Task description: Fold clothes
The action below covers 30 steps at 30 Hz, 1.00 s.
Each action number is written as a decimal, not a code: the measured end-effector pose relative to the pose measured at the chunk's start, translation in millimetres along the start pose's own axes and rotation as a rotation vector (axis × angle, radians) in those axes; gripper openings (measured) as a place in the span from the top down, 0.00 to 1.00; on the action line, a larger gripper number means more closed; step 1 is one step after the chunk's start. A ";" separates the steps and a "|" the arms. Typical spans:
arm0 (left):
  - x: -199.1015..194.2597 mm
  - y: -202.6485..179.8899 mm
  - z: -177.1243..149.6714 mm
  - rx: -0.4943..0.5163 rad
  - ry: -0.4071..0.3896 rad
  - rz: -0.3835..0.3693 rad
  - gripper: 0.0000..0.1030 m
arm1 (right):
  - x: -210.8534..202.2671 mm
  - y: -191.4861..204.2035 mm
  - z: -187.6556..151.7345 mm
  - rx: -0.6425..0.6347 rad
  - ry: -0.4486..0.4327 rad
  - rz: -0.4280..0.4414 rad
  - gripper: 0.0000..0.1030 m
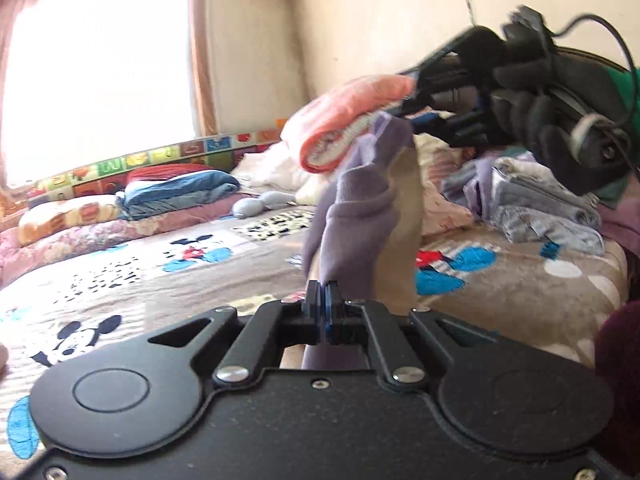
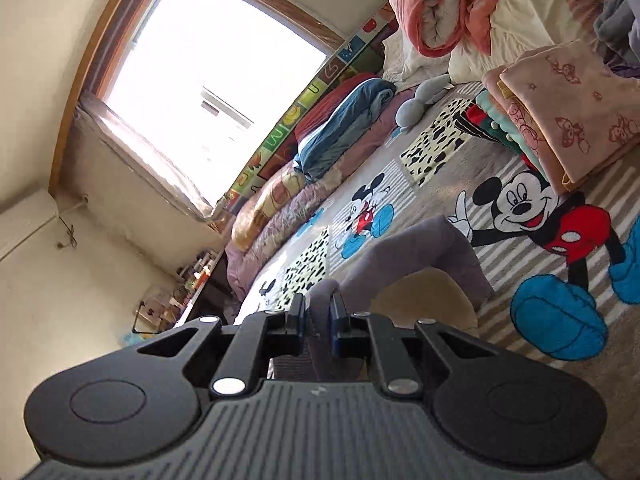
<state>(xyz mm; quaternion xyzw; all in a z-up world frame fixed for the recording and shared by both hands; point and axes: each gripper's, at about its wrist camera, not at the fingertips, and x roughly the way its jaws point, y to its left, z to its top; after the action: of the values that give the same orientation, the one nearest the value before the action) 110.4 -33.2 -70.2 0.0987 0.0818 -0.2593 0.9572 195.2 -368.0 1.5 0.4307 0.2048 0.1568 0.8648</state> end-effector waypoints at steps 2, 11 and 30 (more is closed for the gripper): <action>-17.3 13.3 12.5 -0.048 -0.044 0.052 1.00 | -11.3 -1.0 1.4 0.049 -0.040 0.053 0.87; -80.6 26.3 80.8 0.011 -0.185 0.201 1.00 | -45.3 30.8 -17.7 0.123 -0.149 0.270 0.87; -199.8 -1.4 131.1 0.164 -0.289 0.285 1.00 | -148.1 89.4 -48.5 0.082 -0.199 0.527 0.87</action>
<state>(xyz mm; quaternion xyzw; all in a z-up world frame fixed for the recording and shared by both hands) -46.8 31.2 97.9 0.1487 -0.0926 -0.1384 0.9748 34.6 -349.4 79.9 0.5169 0.0062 0.3248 0.7920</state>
